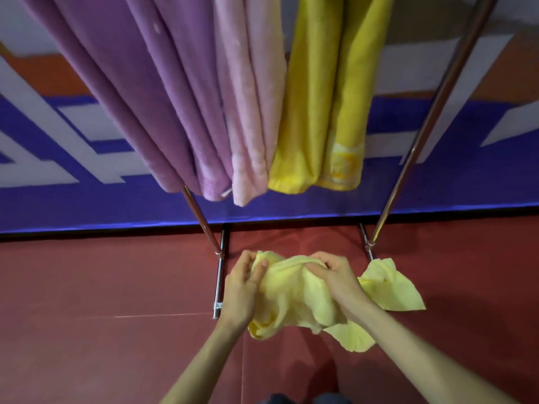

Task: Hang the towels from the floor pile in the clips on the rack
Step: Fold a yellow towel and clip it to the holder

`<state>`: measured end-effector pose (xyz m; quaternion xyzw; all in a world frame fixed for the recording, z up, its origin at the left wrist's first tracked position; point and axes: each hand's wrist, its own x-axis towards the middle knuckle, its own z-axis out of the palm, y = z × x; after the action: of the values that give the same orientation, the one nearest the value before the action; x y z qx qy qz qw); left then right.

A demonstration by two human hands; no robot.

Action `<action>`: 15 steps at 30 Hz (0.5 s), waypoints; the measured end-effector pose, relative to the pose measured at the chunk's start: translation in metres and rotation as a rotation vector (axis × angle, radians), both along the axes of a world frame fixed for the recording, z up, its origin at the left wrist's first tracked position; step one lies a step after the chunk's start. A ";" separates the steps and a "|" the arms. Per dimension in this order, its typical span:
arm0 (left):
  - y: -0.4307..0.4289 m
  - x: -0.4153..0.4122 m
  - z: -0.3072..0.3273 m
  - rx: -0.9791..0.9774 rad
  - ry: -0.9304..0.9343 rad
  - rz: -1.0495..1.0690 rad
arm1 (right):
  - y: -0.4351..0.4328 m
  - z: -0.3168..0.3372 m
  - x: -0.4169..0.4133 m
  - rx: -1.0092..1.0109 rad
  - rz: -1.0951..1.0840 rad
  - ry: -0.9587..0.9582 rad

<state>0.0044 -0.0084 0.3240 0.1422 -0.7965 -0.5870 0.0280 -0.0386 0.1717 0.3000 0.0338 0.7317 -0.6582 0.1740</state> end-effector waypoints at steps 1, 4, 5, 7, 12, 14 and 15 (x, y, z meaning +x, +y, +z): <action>0.002 0.001 0.024 0.004 0.000 -0.002 | 0.001 0.026 0.001 -0.014 0.011 0.004; 0.006 -0.001 0.098 -0.010 -0.028 0.015 | 0.004 0.111 0.002 -0.081 0.010 0.010; 0.006 -0.002 0.123 -0.029 -0.040 0.013 | 0.005 0.142 0.002 -0.091 0.012 0.010; 0.007 -0.003 0.166 -0.052 -0.053 0.001 | 0.004 0.191 0.000 -0.121 0.014 0.023; 0.003 -0.001 0.260 0.009 -0.101 -0.027 | -0.001 0.297 -0.001 -0.228 0.018 0.021; 0.000 0.000 0.288 0.051 -0.098 -0.037 | -0.006 0.338 0.001 -0.248 0.028 0.014; -0.002 0.002 0.301 0.063 -0.086 -0.038 | -0.008 0.356 0.001 -0.259 0.036 0.007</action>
<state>0.0061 -0.0104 0.6246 0.1530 -0.7807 -0.6054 -0.0221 -0.0372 0.1639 0.6562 -0.0045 0.6416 -0.7442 0.1859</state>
